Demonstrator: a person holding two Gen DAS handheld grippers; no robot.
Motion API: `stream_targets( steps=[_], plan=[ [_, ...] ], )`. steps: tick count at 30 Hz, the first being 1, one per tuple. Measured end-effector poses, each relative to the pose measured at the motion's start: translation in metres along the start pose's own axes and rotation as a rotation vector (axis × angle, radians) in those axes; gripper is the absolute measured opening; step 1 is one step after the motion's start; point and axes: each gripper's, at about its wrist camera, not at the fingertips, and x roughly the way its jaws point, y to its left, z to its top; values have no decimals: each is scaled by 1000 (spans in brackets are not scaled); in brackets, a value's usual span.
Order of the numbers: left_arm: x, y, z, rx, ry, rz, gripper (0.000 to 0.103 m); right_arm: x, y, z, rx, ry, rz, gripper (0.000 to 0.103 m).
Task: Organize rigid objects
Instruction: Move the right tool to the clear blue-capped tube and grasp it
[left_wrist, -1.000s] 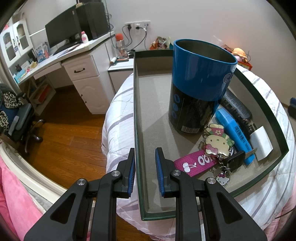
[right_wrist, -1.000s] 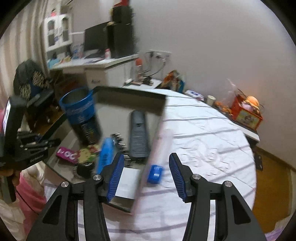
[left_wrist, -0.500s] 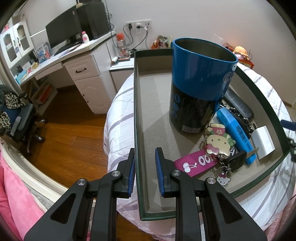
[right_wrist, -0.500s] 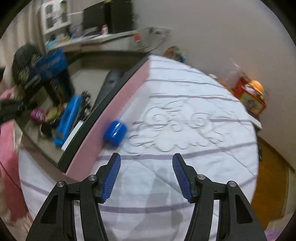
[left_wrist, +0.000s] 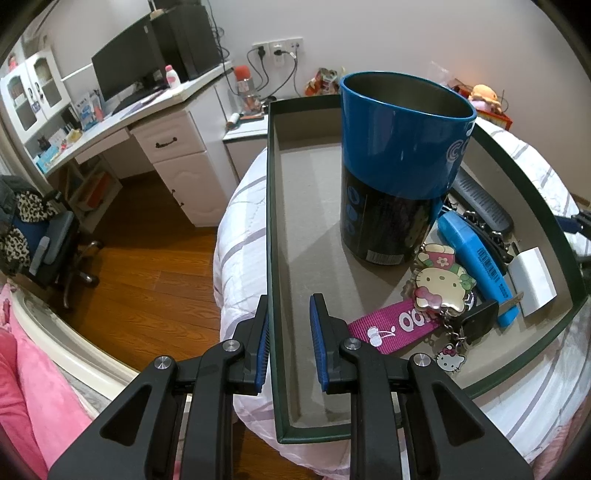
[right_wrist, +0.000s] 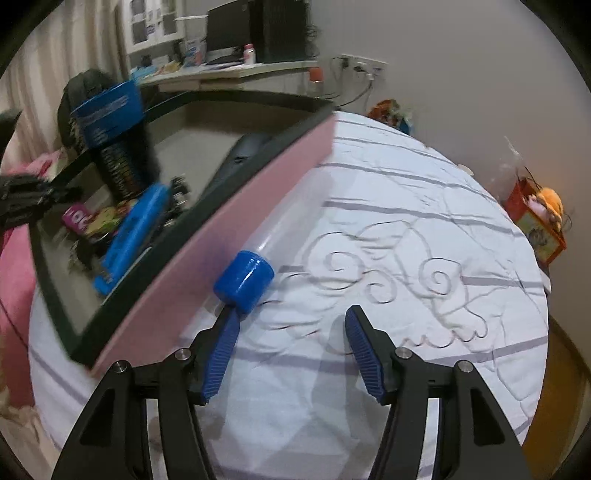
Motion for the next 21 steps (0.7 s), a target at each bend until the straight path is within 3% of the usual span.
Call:
stream_targets(
  steps=[5, 13, 20, 21],
  plan=[
    [0, -1, 1, 0, 0, 1, 19, -1, -26, -3, 138, -29, -41, 61],
    [0, -2, 1, 0, 0, 0, 19, 0, 5, 8, -1, -36, 13, 61],
    [0, -2, 1, 0, 0, 0, 19, 10, 9, 15, -25, -48, 25, 61],
    [0, -2, 1, 0, 0, 1, 19, 10, 7, 15, -18, -47, 23, 55]
  ],
)
